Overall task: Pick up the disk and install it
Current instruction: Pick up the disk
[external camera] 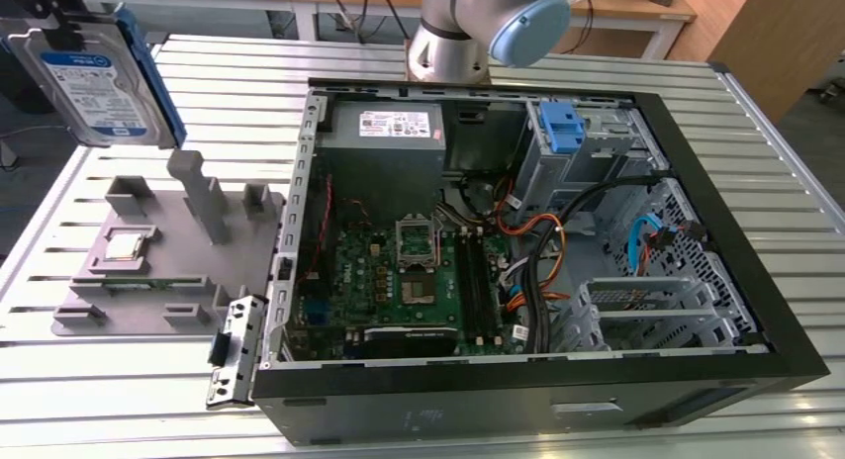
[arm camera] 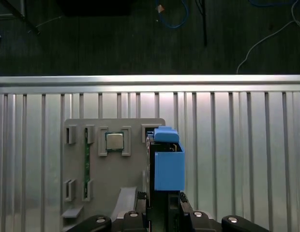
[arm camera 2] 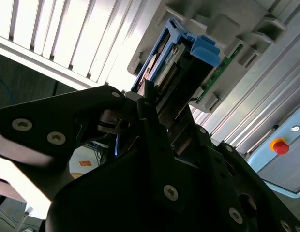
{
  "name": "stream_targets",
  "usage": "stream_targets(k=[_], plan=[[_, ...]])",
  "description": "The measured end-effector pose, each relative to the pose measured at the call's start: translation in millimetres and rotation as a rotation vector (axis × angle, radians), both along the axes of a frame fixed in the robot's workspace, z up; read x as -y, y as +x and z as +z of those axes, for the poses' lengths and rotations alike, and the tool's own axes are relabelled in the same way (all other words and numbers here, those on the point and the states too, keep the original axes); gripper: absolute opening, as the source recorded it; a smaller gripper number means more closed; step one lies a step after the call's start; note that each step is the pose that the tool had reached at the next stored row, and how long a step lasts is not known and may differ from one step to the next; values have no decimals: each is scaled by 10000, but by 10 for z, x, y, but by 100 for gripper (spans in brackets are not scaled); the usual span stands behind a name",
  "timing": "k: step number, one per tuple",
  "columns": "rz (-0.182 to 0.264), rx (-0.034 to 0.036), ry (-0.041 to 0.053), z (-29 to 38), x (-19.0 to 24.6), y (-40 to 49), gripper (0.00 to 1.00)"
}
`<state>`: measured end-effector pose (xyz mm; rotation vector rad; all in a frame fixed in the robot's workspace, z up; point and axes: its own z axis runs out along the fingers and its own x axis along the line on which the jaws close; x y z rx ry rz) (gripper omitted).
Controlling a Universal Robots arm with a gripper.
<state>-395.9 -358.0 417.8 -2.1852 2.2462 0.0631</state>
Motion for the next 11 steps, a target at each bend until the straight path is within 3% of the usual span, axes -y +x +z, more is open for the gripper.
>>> stream_targets(k=[6,11], plan=[[0,1,0,130,0,0,35],[0,2,-1,144,0,0,35]])
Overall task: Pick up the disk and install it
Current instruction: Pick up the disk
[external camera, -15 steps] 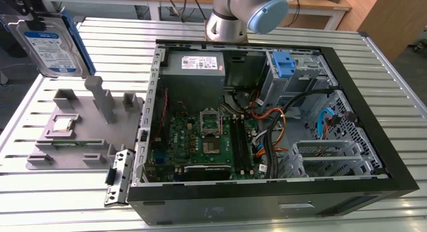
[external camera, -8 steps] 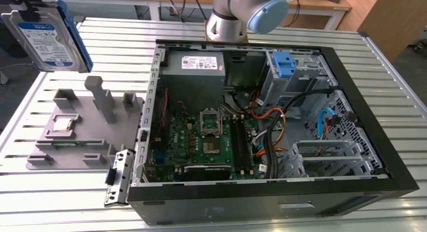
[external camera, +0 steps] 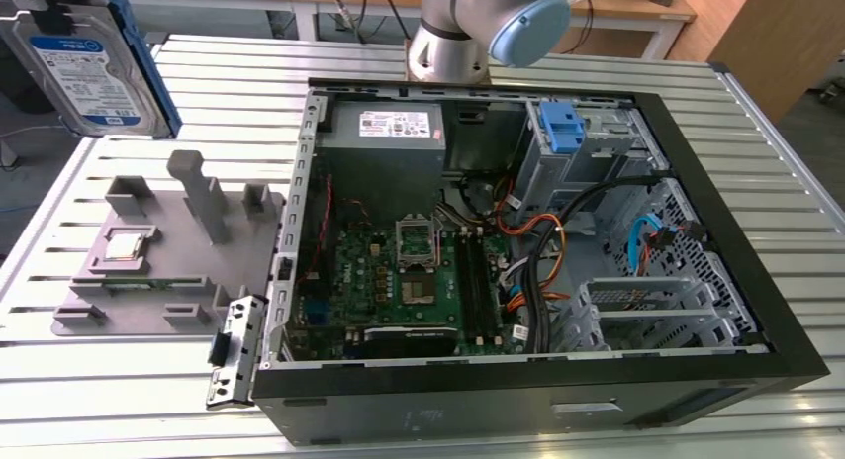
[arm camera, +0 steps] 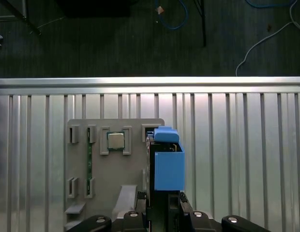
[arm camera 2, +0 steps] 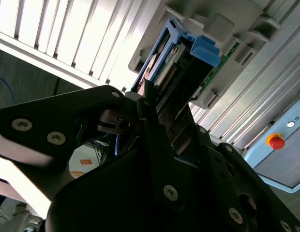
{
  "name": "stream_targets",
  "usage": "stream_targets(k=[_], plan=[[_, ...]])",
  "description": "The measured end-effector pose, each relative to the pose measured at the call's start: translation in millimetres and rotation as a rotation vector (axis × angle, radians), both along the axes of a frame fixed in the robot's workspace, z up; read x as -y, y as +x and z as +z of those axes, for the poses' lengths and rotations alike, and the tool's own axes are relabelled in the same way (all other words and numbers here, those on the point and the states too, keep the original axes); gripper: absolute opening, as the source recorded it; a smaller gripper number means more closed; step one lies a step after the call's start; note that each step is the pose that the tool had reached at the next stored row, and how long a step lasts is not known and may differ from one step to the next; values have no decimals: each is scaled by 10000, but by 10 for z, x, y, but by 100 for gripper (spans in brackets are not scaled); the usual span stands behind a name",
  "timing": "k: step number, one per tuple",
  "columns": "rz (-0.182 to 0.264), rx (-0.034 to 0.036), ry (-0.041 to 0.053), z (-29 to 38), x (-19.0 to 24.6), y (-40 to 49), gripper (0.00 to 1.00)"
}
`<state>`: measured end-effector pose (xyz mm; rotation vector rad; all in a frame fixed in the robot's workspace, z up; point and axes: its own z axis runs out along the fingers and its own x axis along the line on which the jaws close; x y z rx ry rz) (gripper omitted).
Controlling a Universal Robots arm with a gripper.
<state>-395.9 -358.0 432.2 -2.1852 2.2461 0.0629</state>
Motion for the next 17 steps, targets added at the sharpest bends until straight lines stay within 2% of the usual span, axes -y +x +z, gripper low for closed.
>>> stream_targets(k=[8,17], plan=[[0,-4,-2,15,0,0,35],[0,-1,-6,153,0,0,35]])
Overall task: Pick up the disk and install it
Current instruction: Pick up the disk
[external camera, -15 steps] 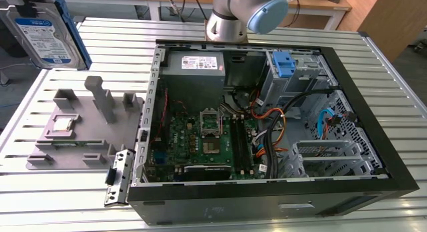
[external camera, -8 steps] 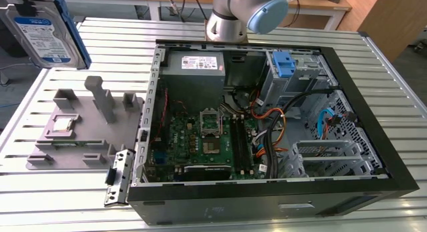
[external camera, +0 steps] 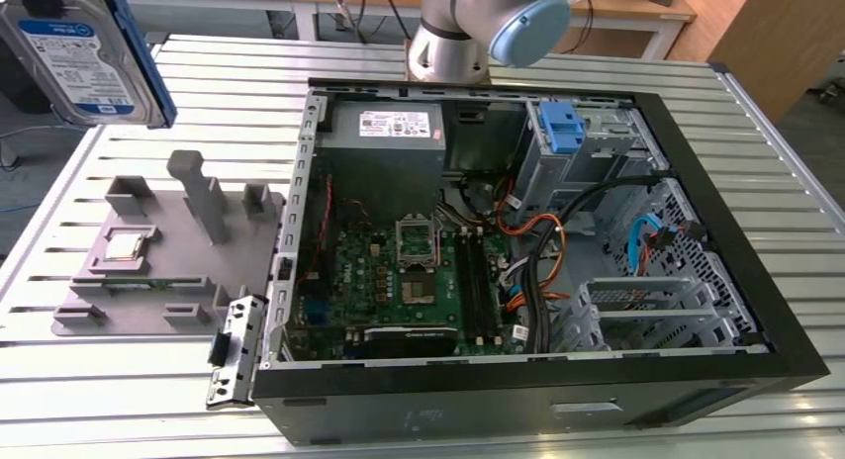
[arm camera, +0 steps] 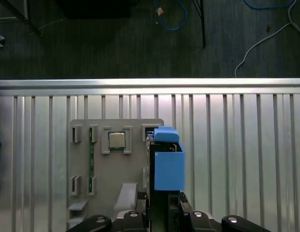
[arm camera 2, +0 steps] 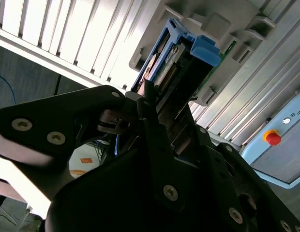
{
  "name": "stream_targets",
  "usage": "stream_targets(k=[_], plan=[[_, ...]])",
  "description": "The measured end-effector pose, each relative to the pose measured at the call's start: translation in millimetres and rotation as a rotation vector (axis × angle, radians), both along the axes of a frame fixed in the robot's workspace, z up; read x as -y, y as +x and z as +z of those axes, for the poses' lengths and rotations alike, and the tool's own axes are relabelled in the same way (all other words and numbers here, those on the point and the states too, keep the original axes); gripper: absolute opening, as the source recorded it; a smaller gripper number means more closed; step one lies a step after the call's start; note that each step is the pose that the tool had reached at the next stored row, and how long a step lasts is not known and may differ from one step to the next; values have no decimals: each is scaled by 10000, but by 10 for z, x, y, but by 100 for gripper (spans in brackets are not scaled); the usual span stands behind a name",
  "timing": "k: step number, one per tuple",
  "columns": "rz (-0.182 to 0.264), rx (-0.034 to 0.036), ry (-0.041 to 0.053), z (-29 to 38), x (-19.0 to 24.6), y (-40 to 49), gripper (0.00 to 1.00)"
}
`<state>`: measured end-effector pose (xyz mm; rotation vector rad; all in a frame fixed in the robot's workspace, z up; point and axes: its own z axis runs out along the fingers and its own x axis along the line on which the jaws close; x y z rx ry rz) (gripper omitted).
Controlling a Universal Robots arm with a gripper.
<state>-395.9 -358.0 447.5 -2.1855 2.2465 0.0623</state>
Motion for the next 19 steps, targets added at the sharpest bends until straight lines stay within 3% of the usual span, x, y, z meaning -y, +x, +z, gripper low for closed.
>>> stream_targets(k=[8,19], plan=[[0,0,-11,121,0,0,35],[0,-1,-11,161,0,0,35]])
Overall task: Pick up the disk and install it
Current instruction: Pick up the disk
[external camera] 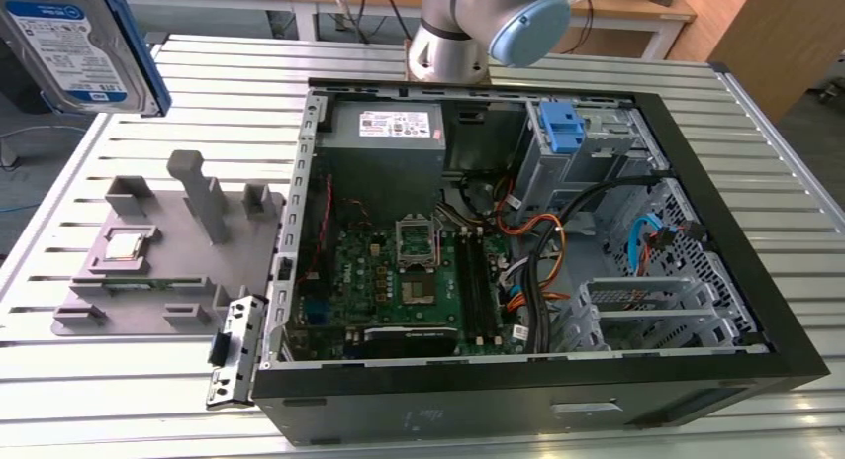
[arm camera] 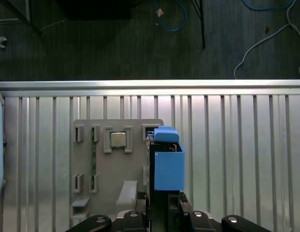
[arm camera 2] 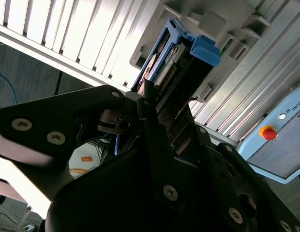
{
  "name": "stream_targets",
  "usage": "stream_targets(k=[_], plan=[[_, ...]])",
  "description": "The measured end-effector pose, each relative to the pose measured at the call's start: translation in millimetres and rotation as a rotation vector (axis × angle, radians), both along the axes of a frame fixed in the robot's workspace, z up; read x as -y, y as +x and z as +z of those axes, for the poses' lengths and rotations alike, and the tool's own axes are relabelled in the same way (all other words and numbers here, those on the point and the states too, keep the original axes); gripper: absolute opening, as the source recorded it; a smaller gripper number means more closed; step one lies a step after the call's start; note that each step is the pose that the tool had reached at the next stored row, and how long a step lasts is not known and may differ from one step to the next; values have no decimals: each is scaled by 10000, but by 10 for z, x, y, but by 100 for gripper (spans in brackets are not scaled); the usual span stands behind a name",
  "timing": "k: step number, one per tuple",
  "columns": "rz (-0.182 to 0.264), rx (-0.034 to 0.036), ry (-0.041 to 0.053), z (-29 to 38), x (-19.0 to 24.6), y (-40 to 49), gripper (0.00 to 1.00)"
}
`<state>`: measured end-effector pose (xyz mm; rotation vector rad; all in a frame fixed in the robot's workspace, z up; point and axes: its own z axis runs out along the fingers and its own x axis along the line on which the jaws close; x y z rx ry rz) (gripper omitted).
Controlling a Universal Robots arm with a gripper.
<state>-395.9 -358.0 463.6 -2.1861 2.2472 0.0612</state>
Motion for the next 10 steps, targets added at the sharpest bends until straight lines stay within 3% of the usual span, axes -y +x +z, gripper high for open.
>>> stream_targets(k=[5,10], plan=[[0,0,-1,64,0,0,35],[0,2,0,71,0,0,35]])
